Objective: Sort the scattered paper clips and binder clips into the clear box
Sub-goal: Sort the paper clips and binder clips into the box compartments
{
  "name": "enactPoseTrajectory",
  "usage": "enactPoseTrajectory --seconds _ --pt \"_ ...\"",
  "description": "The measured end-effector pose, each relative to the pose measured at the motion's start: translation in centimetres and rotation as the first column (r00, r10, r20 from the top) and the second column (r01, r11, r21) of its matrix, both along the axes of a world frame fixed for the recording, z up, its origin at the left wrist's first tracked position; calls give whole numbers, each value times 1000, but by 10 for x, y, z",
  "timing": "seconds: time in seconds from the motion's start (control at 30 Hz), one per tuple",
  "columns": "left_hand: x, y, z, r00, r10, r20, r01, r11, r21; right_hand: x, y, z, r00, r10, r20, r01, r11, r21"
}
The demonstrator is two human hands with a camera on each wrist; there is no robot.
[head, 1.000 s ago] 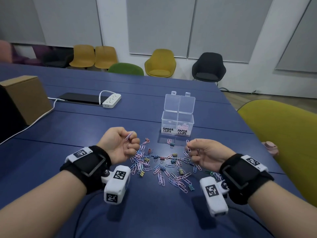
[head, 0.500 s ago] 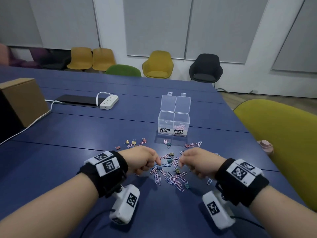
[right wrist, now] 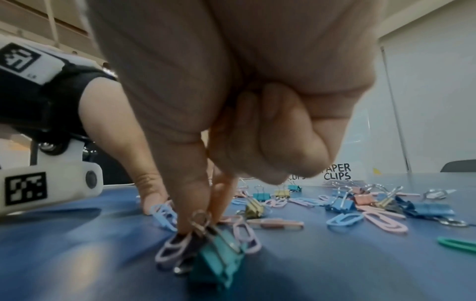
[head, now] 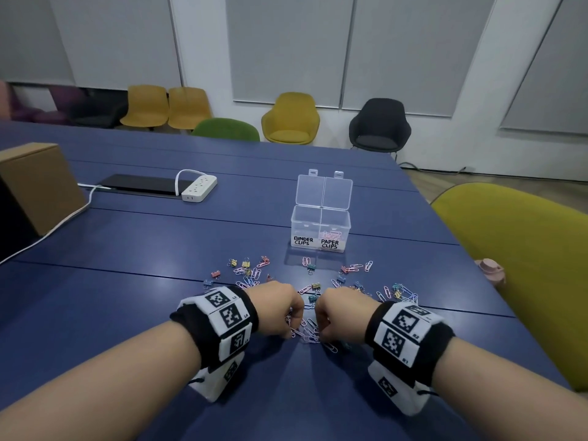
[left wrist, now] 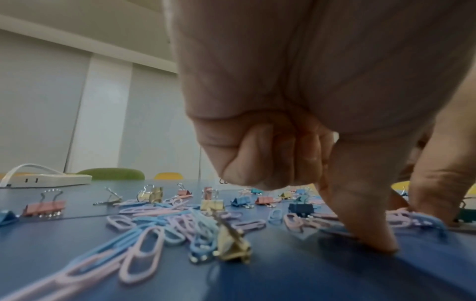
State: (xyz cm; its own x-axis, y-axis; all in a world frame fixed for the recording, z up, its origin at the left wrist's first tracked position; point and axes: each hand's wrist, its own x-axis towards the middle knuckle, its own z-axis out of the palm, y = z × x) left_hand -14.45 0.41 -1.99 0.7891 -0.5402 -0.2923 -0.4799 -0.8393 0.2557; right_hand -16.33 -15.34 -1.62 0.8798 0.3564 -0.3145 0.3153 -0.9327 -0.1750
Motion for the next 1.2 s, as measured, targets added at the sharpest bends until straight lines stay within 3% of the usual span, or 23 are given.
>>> enactPoseTrajectory --seconds 0.53,0.7,0.77,0.83,0.9,0.97,1.1,1.2 --pt "2 -1 -2 996 21 86 -31 992 121 4 -6 -2 999 -9 -40 9 1000 23" --pt "2 8 0 997 77 -10 -77 997 -13 8 -22 2 990 -99 -96 118 970 212" --pt "5 14 3 986 145 -80 -153 981 -117 7 -31 3 960 -177 -217 252 886 389" --pt "7 18 6 926 247 -287 -336 885 -323 5 -36 2 899 -215 -383 415 697 585" --pt "7 20 9 770 275 -576 -590 651 -478 4 -39 1 833 -181 -523 545 436 716" --pt "8 26 10 612 207 -764 -757 434 -489 3 -40 2 792 -129 -597 610 221 761" --pt "13 38 11 421 -44 -906 -898 121 -423 2 -39 4 762 -61 -644 647 26 762" --pt "13 43 11 378 -93 -921 -925 -13 -379 3 -38 0 738 -17 -675 673 -65 737"
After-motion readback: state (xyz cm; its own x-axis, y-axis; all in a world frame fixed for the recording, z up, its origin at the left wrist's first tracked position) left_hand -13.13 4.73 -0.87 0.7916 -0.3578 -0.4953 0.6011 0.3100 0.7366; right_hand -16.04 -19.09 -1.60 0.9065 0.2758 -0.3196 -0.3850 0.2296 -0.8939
